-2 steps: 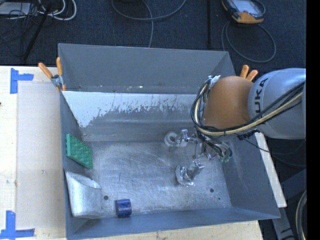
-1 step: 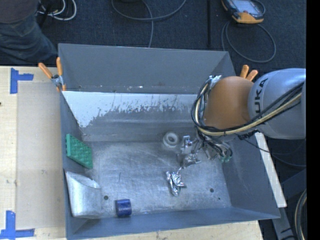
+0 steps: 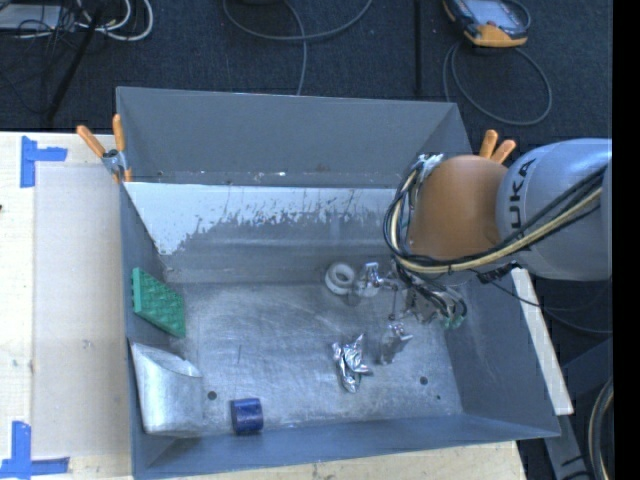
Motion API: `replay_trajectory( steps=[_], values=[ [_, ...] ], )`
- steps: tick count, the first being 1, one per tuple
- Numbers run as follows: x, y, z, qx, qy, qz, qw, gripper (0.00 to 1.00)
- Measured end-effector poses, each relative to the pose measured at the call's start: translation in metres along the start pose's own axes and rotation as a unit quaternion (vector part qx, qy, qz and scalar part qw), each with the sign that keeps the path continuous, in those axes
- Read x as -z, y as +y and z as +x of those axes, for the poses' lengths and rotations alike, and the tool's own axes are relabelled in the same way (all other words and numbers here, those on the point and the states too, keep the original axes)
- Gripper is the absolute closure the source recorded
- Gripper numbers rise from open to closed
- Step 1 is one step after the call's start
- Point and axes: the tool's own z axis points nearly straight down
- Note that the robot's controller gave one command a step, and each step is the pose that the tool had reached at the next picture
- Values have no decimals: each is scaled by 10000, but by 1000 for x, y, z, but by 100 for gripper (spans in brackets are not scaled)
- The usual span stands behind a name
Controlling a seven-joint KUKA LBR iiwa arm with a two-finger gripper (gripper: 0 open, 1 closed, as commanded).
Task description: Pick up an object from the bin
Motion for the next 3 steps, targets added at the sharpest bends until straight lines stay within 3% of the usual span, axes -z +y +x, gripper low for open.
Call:
replay_trajectory(
  steps=[1, 2, 3],
  values=[
    [0, 25, 33, 1114, -89, 23, 9937, 0],
    [1, 25, 34, 1102, -55, 14, 9939, 100],
    [153, 19, 33, 994, -77, 20, 9950, 100]
  ],
)
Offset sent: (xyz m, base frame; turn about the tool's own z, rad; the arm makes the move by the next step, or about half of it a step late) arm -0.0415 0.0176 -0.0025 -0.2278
